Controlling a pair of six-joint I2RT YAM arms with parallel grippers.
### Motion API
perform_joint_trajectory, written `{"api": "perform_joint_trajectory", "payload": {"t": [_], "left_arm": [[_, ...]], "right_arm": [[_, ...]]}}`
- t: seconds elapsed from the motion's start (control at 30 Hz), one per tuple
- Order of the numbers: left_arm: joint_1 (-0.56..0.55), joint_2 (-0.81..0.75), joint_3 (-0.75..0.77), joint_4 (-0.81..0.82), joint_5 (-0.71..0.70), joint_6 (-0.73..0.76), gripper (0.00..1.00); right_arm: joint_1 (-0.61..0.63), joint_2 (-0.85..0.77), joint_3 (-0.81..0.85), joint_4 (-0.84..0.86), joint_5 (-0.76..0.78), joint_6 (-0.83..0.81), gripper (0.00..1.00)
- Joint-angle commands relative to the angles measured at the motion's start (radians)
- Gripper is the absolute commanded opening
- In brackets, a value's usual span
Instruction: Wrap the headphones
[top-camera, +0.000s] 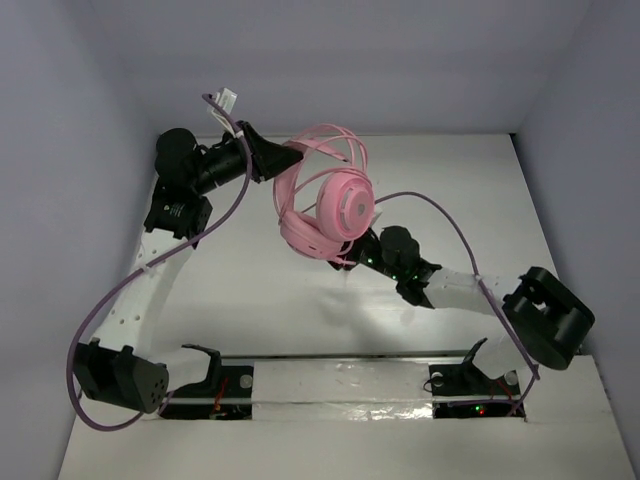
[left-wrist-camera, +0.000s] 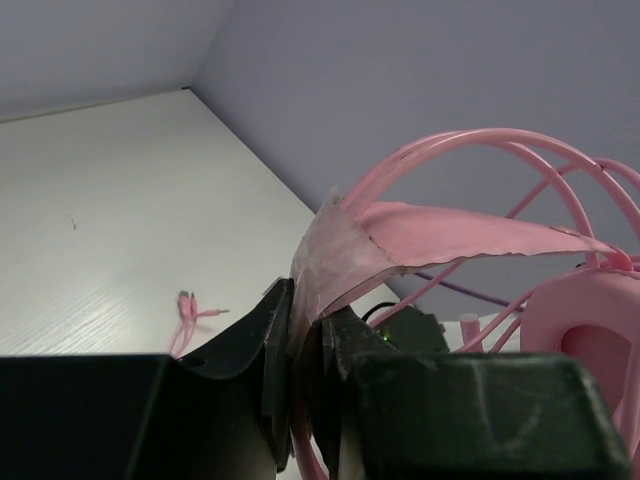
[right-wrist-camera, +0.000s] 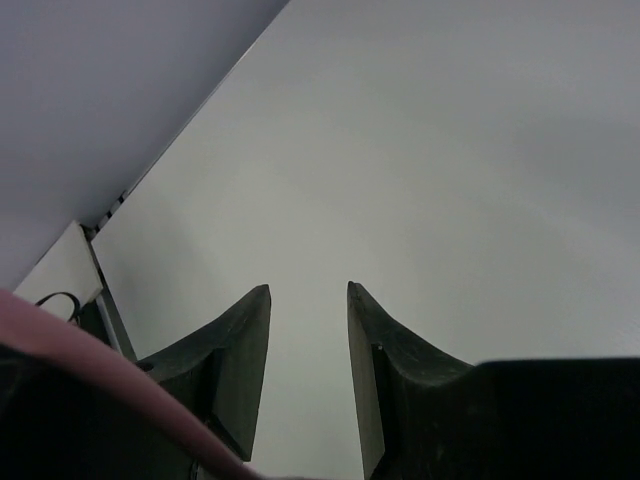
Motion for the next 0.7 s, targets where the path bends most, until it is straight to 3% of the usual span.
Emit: {"api": "perform_joint_trajectory", "payload": {"t": [0.0, 0.23, 0.47, 0.6, 0.67], "left_arm": [[0.005, -0.022, 0.095, 0.072, -0.036, -0.067, 0.0], [0.005, -0.044, 0.075, 0.082, -0.275, -0.139, 0.0], [0.005, -0.076, -0.052, 0.171, -0.594, -0.266, 0.0], [0.005, -0.067, -0.13, 0.19, -0.766, -0.276, 0.0], [0.005, -0.058, -0.149, 0.19, -0.8, -0.273, 0.0]], "right_arm": [[0.0, 0.047, 0.008, 0.168, -0.085, 0.031, 0.43], [0.035, 0.159, -0.023, 0.3, -0.147, 0.125, 0.45], [0.22, 0.196, 0.039, 0.192, -0.113, 0.144, 0.46], [0.29, 0.187, 0.037, 0.179, -0.122, 0.192, 0.41], [0.299, 0.176, 0.036, 0.158, -0.121, 0.198, 0.32]]}}
